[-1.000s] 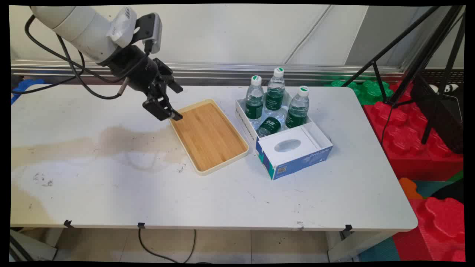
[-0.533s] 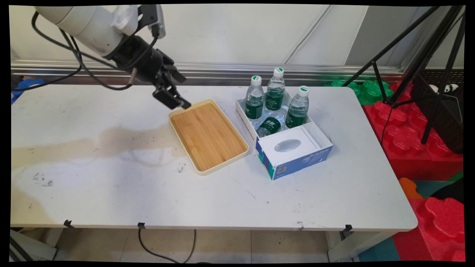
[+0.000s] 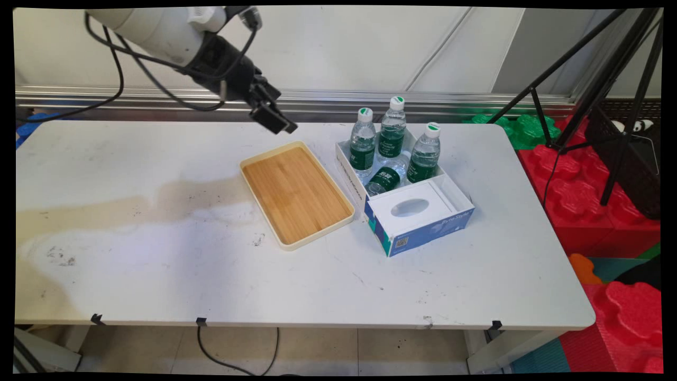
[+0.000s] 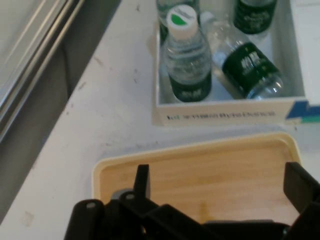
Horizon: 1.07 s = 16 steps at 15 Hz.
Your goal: Pick up the green bottle from the white box
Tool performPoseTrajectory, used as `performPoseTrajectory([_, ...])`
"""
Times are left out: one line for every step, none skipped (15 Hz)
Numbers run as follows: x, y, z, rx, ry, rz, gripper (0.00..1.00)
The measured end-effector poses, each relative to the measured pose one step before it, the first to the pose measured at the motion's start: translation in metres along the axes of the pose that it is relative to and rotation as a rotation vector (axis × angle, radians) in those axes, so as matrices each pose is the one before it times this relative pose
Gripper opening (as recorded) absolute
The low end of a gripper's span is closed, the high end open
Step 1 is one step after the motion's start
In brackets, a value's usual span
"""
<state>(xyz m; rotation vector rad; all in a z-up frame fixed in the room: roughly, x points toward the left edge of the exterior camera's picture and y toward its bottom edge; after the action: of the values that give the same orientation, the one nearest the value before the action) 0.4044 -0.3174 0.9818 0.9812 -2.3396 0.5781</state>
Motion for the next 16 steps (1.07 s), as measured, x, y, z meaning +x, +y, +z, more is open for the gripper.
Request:
performPoseTrajectory([0.00234, 0.00008, 0.00338, 0.00592, 0.00213, -0.00946, 1.0])
performPoseTrajectory([0.00308, 0.00026, 0.00513, 0.00869, 0.00223, -0.01415, 1.0])
performPoseTrajectory([0.00209, 0.00031, 0.00389, 0.00519, 0.00091, -0.00982, 1.0])
performPoseTrajectory([0.00307, 0.0005, 0.00614, 0.00683, 0.00039, -0.01334, 1.0])
performPoseTrajectory([0.00299, 0.00086, 0.00764, 0.00714, -0.00166, -0.01459, 1.0])
performPoseTrajectory([0.00277, 0.00082, 0.00811, 0.00677, -0.0023, -0.01305, 1.0])
performPoseTrajectory([0.00225, 0.00067, 0.00731, 0.00531, -0.00192, -0.00941, 1.0])
performPoseTrajectory([0.0017, 0.00041, 0.00514, 0.00378, -0.00028, -0.00498, 1.0])
performPoseTrajectory([0.00251, 0.00067, 0.00776, 0.00543, 0.00005, -0.00603, 1.0])
performPoseTrajectory([0.0018, 0.00042, 0.00537, 0.00307, 0.00173, -0.00337, 1.0])
performPoseTrajectory([0.00224, 0.00068, 0.00815, 0.00353, 0.00172, -0.0044, 1.0])
performPoseTrajectory([0.00141, 0.00055, 0.0058, 0.00142, 0.00116, -0.00162, 1.0])
performPoseTrajectory([0.00191, 0.0008, 0.00832, 0.00137, 0.00161, -0.00218, 1.0])
performPoseTrajectory([0.00126, 0.00077, 0.00567, 0.00027, 0.00134, -0.00015, 1.0])
performPoseTrajectory([0.00164, 0.00114, 0.00857, -0.0005, 0.00127, -0.0002, 1.0])
performPoseTrajectory([0.00102, 0.00088, 0.00578, -0.00088, 0.00096, 0.00026, 1.0])
